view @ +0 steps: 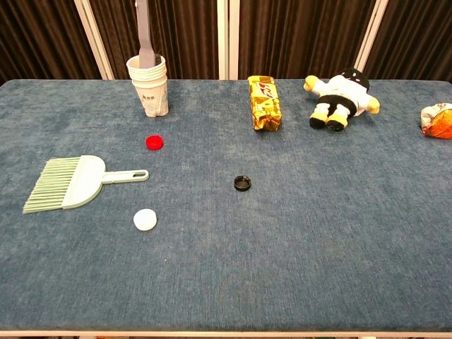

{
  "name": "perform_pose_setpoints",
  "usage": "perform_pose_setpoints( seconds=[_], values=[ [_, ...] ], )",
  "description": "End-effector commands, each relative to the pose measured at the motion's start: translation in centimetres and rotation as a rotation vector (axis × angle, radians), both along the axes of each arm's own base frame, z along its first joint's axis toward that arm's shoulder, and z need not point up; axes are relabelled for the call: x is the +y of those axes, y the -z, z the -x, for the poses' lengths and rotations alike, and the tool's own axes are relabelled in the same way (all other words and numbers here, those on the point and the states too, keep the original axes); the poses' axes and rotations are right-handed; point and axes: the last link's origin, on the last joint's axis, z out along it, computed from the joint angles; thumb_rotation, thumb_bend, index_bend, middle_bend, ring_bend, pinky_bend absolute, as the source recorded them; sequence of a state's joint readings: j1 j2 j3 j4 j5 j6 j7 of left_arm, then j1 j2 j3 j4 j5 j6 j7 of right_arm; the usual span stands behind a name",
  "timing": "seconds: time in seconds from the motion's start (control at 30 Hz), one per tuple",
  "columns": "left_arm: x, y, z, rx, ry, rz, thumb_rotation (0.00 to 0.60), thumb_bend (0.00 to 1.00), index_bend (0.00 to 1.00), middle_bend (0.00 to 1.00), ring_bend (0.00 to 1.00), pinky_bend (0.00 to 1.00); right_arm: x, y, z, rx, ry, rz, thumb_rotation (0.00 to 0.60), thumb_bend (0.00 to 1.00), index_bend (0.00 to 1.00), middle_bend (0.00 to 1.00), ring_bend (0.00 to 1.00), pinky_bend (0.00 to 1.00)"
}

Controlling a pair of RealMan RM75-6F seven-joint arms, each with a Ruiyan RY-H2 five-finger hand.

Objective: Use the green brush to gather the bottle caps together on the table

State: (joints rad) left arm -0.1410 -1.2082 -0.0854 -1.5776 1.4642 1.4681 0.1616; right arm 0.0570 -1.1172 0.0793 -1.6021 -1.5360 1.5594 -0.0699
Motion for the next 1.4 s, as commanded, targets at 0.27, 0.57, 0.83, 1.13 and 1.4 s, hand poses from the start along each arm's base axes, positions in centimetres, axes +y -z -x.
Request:
perform_pose_setpoints(
  seconds=[0.27,0.57,0.83,1.13,1.4],
  values=[
    [6.8,3.3,-5.3,-0.146,0.128,0.195,0.6,0.14,0.23,0.26,0.14,0.04,0.0,-1.2,0.1,0.004,-0.009,0.027,0.6,0.08,0.0,0.2,0.0,0.06],
    [9.8,9.9,-9.5,-0.053,0.168,0.367,0.6,0.17,0.29,0.32,0.17,0.04,0.1,-1.4,0.4,0.001,0.005,0.03,0.6,0.08,0.01,0.2,0.0,0.06],
    [10.7,15.0,-10.7,0.007,0.119,0.451,0.6,0.18,0.3,0.34,0.18,0.04,0.2,-1.6,0.9,-0.005,0.02,0.033,0.6,0.08,0.01,0.2,0.0,0.06],
    [10.9,17.8,-11.4,0.115,0.11,0.45,0.6,0.21,0.34,0.4,0.25,0.05,0.4,-1.5,1.4,-0.011,0.034,0.03,0.6,0.08,0.01,0.2,0.0,0.06],
    [11.1,19.3,-11.4,0.196,0.095,0.447,0.6,0.24,0.35,0.42,0.26,0.05,0.3,-1.5,1.5,-0.014,0.04,0.03,0.6,0.08,0.01,0.2,0.0,0.06]
  ],
)
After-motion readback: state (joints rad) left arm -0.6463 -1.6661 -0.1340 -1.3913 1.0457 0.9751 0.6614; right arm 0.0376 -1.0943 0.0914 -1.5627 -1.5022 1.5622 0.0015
